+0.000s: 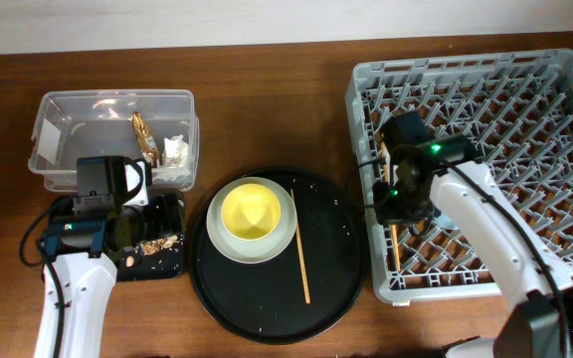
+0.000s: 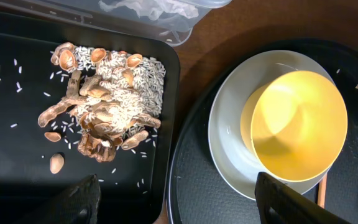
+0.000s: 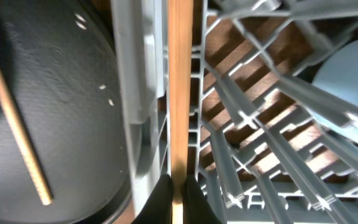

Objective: Sort waste into correct bins and load items into the dishwasher rack
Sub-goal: 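Return the right gripper to the second chopstick and grasp it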

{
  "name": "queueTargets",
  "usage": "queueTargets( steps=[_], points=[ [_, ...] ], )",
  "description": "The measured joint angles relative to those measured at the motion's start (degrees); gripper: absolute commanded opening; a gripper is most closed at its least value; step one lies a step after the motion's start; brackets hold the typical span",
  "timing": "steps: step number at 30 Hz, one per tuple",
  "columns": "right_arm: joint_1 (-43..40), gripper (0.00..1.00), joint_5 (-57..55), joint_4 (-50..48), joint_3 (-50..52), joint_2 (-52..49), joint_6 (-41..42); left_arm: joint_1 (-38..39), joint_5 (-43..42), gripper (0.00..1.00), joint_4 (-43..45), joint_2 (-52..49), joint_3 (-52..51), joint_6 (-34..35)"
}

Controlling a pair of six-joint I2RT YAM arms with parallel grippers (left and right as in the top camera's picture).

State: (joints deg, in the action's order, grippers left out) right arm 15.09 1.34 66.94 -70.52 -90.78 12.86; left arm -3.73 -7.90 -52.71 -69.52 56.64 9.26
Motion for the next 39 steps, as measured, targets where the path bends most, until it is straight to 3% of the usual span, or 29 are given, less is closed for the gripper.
queueTargets(
  steps=[1,9,10,11,13,17,23,27,29,31,35,39],
  points=[
    [0.00,0.33,-0.02,-1.09,0.87,-0.35,-0.48,0.00,0.00,0.79,0.02,0.00,0.00,0.00],
    [-0.22,0.55,-1.46,-0.83,-0.55,-0.70,-2.32,0.00,0.02,0.79,0.02,0.00,0.00,0.00],
    [-0.22,0.82,-0.94,0.02,-1.97,-0.13,-2.25,0.00,0.02,0.79,0.02,0.00,0.00,0.00],
    [-0.22,0.96,0.35,0.33,-3.76,1.29,-2.32,0.00,0.00,0.79,0.02,-0.02,0.00,0.00],
    [-0.22,0.99,6.05,-0.39,-5.40,4.70,-2.32,0.00,0.00,0.79,0.00,0.00,0.00,0.00],
    [1.42,0.99,16.20,-0.98,-5.55,5.01,-2.58,0.00,0.00,0.79,0.00,-0.02,0.00,0.00],
    [16.76,0.99,9.49,-4.57,-1.25,3.52,2.73,0.00,0.00,0.79,0.00,0.00,0.00,0.00],
    [23.61,1.00,7.96,-11.56,2.99,-3.78,6.73,0.00,0.00,0.79,0.00,0.00,0.00,0.00],
    [25.55,0.95,7.26,-14.51,3.15,-8.48,7.67,0.00,0.02,0.79,0.02,0.00,0.00,0.00],
    [26.86,0.86,6.82,-15.67,3.17,-13.57,9.73,0.00,0.00,0.79,0.00,-0.02,0.00,0.00],
    [26.97,0.40,5.44,-16.35,3.06,-17.88,13.94,0.00,0.00,0.79,0.00,0.00,0.00,0.00],
    [26.91,0.17,4.44,-16.06,3.10,-18.16,16.72,0.00,0.00,0.79,0.00,0.00,0.00,0.00]
  ],
)
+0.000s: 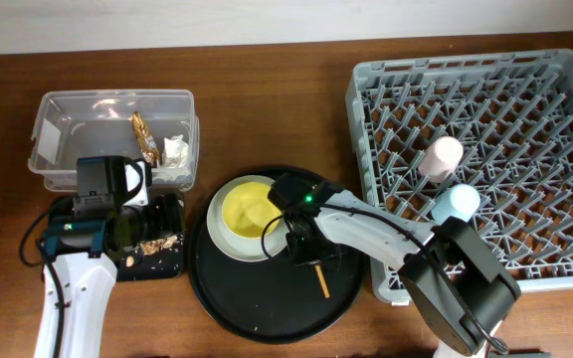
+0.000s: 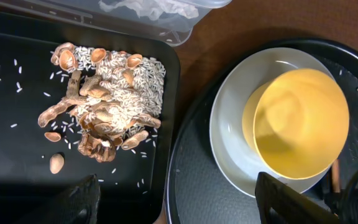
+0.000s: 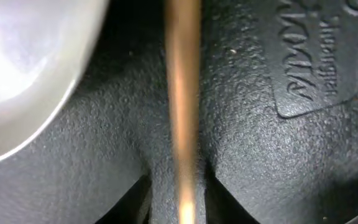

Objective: Sort waste into correct bins and load items into the dishwasher rack
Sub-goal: 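Return the right gripper to the second chopstick and grasp it, then carry the second chopstick into the dish rack with the right gripper, then reach the right gripper to the yellow bowl and grasp its rim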

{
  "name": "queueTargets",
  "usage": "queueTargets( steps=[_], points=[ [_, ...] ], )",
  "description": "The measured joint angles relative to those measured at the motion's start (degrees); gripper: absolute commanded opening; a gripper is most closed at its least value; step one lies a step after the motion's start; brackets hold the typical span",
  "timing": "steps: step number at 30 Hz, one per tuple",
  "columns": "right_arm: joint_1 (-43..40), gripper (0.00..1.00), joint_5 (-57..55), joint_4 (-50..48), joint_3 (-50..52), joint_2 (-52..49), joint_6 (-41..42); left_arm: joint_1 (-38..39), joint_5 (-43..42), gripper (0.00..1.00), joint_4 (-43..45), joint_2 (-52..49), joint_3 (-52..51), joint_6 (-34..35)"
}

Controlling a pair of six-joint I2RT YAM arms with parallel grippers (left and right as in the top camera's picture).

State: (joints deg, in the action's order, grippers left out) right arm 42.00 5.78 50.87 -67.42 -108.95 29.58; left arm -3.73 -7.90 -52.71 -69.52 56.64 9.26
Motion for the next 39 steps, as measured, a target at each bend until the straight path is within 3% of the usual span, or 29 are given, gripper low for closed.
queueTargets(
  steps=[3,9,11,16,19,23,24,25,26,29,32,34,39],
  points=[
    [0.00,0.04,0.13,0.24,0.00,-0.09,2.40,0.00,0.00,0.79,0.00,0.00,0.00,0.00],
    [-1.25,0.04,-0.68,5.60,-0.31,1.29,3.21,0.00,0.00,0.79,-0.02,-0.02,0.00,0.00],
    [-3.65,0.04,-1.99,8.33,-1.03,5.97,2.32,0.00,0.02,0.79,0.00,-0.02,0.00,0.00],
    [-15.93,0.04,-3.96,14.84,-5.42,23.30,-6.58,0.00,0.00,0.79,-0.02,-0.02,0.00,0.00],
    [-23.61,0.04,-4.46,16.61,-5.51,23.80,-12.92,0.00,0.00,0.79,0.00,0.00,0.00,0.00],
    [-27.12,0.04,-4.42,16.55,-4.92,20.02,-18.43,0.00,0.00,0.79,0.00,0.00,0.00,0.00],
    [-27.12,0.07,-4.46,16.63,-4.61,18.86,-19.23,0.00,0.00,0.79,0.00,0.00,0.00,0.00],
    [-27.12,0.24,-4.48,16.20,-4.50,17.59,-19.80,0.00,0.00,0.79,0.00,0.00,0.00,0.00],
    [-27.15,0.32,-4.48,15.58,-4.46,15.91,-20.41,0.00,0.00,0.79,0.00,0.00,0.00,0.00],
    [-27.23,0.47,-4.72,15.10,-4.42,15.26,-21.20,0.00,0.00,0.79,0.00,0.00,0.00,0.00],
    [-27.23,0.54,-5.09,16.87,-5.25,16.17,-21.29,0.00,0.00,0.79,0.02,-0.02,0.00,0.00],
    [-27.23,0.71,-4.42,18.21,-8.76,17.70,-21.40,0.00,0.02,0.79,0.02,0.00,0.00,0.00],
    [-22.32,0.78,3.43,11.19,-17.05,21.11,-21.62,0.00,2.08,0.79,-0.37,-0.02,0.00,0.02]
  ],
)
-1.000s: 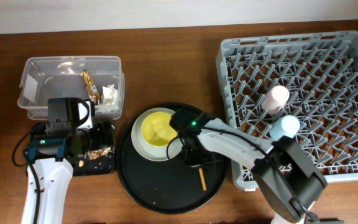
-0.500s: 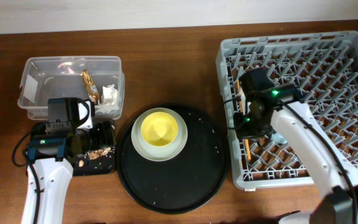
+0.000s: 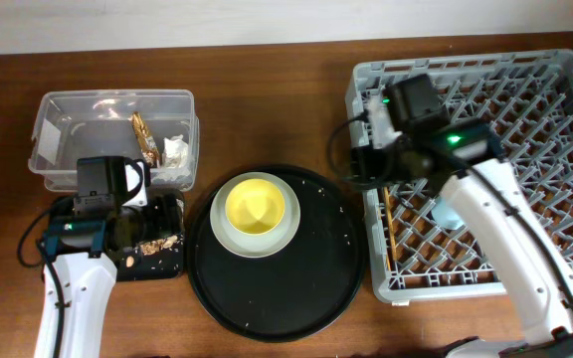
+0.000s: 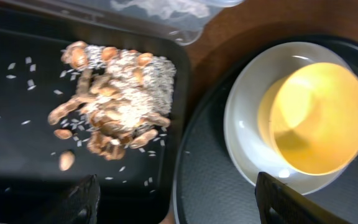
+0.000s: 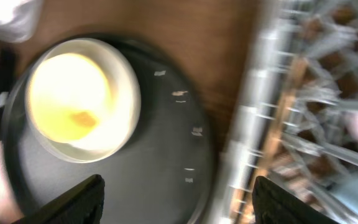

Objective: Sort waste into correct bins and load items into the dishwasher rack
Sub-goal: 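Reach the right gripper to the yellow bowl and grasp its rim, then lift the yellow bowl and carry it to the rack's back corner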

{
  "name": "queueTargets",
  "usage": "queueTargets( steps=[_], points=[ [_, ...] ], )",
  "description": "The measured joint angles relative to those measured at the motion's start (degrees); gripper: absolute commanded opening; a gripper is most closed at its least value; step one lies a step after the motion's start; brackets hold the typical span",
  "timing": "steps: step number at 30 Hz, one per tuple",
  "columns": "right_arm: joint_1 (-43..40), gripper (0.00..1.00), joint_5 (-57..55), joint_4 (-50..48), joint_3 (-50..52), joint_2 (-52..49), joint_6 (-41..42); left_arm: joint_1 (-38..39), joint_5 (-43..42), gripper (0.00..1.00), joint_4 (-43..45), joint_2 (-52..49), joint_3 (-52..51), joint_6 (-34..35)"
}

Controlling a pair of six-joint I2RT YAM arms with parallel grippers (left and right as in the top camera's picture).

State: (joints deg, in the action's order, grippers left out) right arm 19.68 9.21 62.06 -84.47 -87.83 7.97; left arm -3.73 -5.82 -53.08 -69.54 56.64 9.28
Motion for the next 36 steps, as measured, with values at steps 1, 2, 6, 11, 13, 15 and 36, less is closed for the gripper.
queueTargets(
  steps=[1,2,6,11,13,15,36],
  points=[
    [0.76,0.79,0.39,-0.22,0.00,-0.22,0.24,0.00,1.05,0.79,-0.35,-0.11,0.00,0.00],
    [3.85,0.78,1.29,-2.16,0.00,-1.46,0.63,0.00,2.08,0.79,-0.92,-0.22,0.00,-0.02],
    [11.34,0.75,2.56,-6.97,-0.02,-12.55,5.57,0.00,5.09,0.79,-1.62,-0.55,0.00,0.00],
    [16.57,0.56,2.75,-9.46,-0.02,-25.00,11.45,0.00,5.46,0.79,-1.64,-0.59,0.00,0.00],
    [16.90,0.42,2.80,-10.58,-0.02,-27.23,12.96,0.00,5.46,0.79,-1.62,-0.59,0.00,0.00],
    [16.90,0.29,2.75,-11.39,-0.02,-28.48,14.27,0.00,5.46,0.80,-1.62,-0.59,0.00,0.00],
    [5.40,0.04,-22.14,3.72,-23.58,-17.42,9.73,0.00,5.22,0.79,-1.57,-0.59,0.00,0.00]
  ],
)
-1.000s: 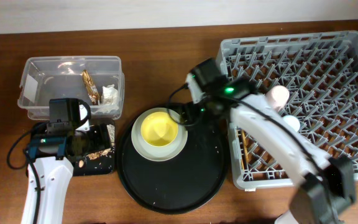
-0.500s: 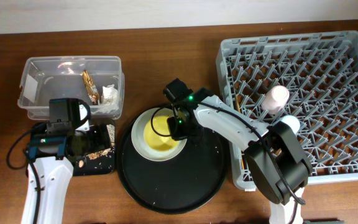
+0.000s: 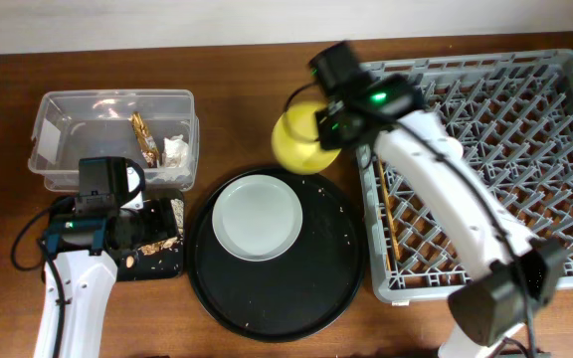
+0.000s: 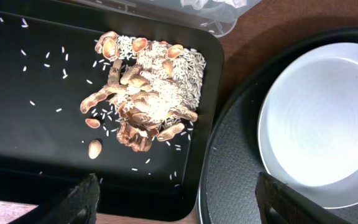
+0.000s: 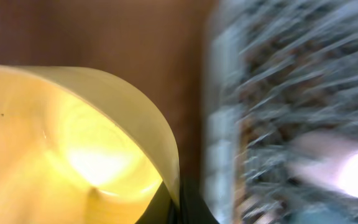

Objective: Sort waste into correct bins and load items into the dishwasher rack
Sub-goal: 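Lift the yellow bowl and carry it to the rack's back corner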

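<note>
My right gripper (image 3: 318, 129) is shut on the rim of a yellow bowl (image 3: 296, 144), held above the table between the round black tray (image 3: 341, 259) and the grey dishwasher rack (image 3: 485, 159). The bowl (image 5: 73, 149) fills the right wrist view. A white plate (image 3: 258, 220) lies on the round tray. Two chopsticks (image 3: 391, 229) lie in the rack's left side. My left gripper (image 4: 173, 205) hangs open over the near edge of a black rectangular tray (image 4: 36, 162) holding rice and nut shells (image 4: 145, 106).
A clear plastic bin (image 3: 112, 134) with a wrapper and crumpled tissue stands at the back left. Cups in the rack are hidden under my right arm in the overhead view. Loose rice grains dot the round tray.
My right gripper, then open by the rack's left edge, is now shut on the yellow bowl, which has left the white plate and hangs above the table beside the rack. The left wrist view has shifted slightly.
First my right gripper held a chopstick in the rack's left side while another lay on the round tray. Then it was at that second chopstick on the tray. Later both chopsticks lay in the rack and the gripper was open. Now it holds the yellow bowl.
</note>
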{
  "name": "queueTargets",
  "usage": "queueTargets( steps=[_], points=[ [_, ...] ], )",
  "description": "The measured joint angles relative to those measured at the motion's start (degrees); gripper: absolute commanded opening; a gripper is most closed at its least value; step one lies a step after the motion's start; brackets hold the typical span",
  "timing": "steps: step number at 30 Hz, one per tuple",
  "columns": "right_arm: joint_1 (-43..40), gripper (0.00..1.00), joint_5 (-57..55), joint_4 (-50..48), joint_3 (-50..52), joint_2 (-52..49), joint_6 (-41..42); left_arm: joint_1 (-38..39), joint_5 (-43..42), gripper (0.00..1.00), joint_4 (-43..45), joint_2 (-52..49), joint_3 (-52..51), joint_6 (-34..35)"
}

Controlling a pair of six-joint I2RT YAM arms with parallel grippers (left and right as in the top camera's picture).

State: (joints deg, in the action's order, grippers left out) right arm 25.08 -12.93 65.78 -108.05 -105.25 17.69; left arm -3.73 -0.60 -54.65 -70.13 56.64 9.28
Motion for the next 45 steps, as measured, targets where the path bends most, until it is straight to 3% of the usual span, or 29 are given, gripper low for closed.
queueTargets(
  steps=[5,9,12,20,31,36,45],
  points=[
    [-9.79,0.04,-24.59,-11.37,-0.76,0.09,-5.95,0.00,0.00,0.79,0.04,0.00,0.00,0.00],
    [-18.45,0.04,-33.09,-18.58,-0.76,-0.42,-11.39,0.00,0.00,0.79,0.04,0.00,0.00,0.00],
    [-22.01,0.04,-39.74,-18.88,-0.83,-6.43,-14.01,0.00,0.00,0.79,0.02,-0.02,0.00,-0.02],
    [-22.71,0.04,-43.60,-15.39,-0.81,-16.68,-13.33,0.00,0.00,0.79,0.02,-0.07,0.00,-0.02],
    [-21.00,0.04,-44.70,-12.66,-0.81,-17.00,-9.73,0.00,0.00,0.79,0.20,-0.07,0.00,0.00],
    [-20.63,0.04,-45.03,-8.31,-0.81,-17.07,-4.07,0.00,0.00,0.79,0.22,-0.07,0.00,-0.02],
    [-19.41,0.04,-52.17,-8.13,-0.81,-17.09,1.14,0.00,0.00,0.80,0.22,-0.07,0.00,0.00]
  ],
)
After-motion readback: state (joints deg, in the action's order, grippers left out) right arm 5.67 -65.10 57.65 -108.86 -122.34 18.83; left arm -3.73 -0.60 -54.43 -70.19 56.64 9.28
